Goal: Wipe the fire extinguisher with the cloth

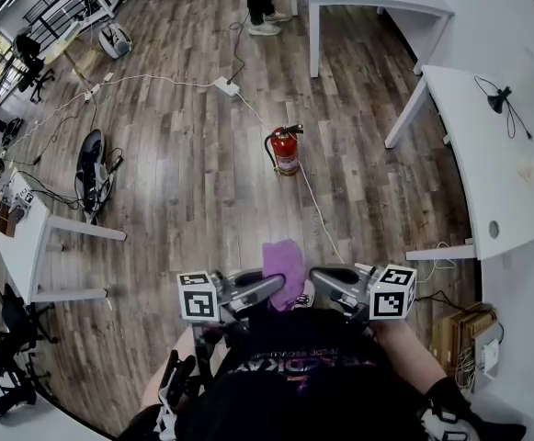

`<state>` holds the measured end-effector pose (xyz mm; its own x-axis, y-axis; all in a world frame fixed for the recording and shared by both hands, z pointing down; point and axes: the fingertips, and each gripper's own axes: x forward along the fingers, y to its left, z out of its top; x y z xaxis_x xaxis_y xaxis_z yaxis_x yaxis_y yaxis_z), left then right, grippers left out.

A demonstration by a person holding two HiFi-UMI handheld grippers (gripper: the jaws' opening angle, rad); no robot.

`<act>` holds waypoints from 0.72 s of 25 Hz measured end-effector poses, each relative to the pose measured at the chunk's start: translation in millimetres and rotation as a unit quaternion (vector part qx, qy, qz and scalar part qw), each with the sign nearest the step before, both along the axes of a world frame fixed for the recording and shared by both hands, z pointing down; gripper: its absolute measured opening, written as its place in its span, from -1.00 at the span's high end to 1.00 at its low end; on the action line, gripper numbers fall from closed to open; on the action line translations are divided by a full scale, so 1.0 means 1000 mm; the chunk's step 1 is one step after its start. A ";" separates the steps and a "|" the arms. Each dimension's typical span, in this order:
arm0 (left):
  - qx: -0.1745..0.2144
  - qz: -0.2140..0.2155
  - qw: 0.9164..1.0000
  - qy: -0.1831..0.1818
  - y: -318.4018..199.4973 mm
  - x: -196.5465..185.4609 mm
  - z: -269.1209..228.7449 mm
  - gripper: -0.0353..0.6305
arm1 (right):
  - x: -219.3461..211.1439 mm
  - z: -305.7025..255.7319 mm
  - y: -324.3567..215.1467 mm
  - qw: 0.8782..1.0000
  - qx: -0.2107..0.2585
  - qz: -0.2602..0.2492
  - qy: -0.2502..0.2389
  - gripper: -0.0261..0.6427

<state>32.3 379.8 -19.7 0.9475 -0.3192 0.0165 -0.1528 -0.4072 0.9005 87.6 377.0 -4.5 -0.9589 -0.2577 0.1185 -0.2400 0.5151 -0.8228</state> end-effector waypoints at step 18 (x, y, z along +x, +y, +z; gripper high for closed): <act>0.009 -0.005 1.000 -0.008 0.002 0.001 -0.012 0.69 | 0.008 -0.018 -0.002 0.999 0.003 0.021 -0.031 0.91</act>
<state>33.3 381.4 -31.6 0.9437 -0.3297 0.0254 -0.1710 -0.4210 0.8908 95.6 374.7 -22.4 -0.9526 -0.2990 0.0566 -0.2099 0.5110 -0.8336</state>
